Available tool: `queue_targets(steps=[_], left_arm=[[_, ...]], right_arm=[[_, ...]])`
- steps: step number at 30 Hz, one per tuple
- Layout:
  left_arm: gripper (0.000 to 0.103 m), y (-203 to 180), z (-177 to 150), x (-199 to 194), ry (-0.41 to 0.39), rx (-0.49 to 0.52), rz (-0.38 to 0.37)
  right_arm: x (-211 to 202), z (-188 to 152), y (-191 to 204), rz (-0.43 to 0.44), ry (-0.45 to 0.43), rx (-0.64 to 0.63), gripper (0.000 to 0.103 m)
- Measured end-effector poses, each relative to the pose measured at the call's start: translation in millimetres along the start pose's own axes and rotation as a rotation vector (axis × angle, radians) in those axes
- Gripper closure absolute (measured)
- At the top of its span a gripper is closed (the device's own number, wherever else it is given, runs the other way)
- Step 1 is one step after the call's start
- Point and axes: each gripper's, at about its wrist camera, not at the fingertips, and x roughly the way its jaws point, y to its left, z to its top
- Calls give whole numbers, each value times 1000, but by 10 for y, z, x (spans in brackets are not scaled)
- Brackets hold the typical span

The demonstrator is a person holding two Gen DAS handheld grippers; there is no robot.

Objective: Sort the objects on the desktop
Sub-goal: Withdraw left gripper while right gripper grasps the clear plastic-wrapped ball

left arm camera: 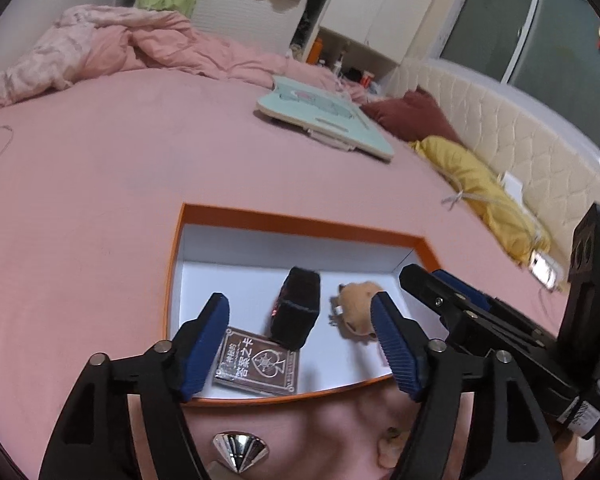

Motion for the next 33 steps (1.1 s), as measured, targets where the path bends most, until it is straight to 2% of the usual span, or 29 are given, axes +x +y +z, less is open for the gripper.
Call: queue_targets(steps=[4,6,7,8,13,18,22,26,31,33], left_arm=[[28,33,3,-87,-15,-17,9],[25,58,-27,-157,-18,-29,18],[23,72,-39,-191,-19,-37,20],[22,88,-54,-235,-20,-47,21],[22,169,-166,-508,-35,-87,33],[22,225,-312,-702,-31,-87,71],[22,288,-442,-712,3,-146,81],[22,351,-572,-721,38,-206,91],[22,430,-734,-733,82,-280,103],[22,371,-772,-683,106,-256,106]], right_arm=[[-131,37,-22,7,-39,15,56],[-195,46,-51,13,-50,30,43],[-245,42,-76,17,-60,43,32],[-305,32,-110,21,-73,57,30],[-643,16,-316,-2,-119,116,30],[-944,-93,-647,-83,-129,219,30],[-995,-266,-797,-137,-60,290,30],[-838,-448,-722,-118,53,303,30],[-565,-546,-479,-141,150,169,30],[-444,-637,-447,-149,202,139,30]])
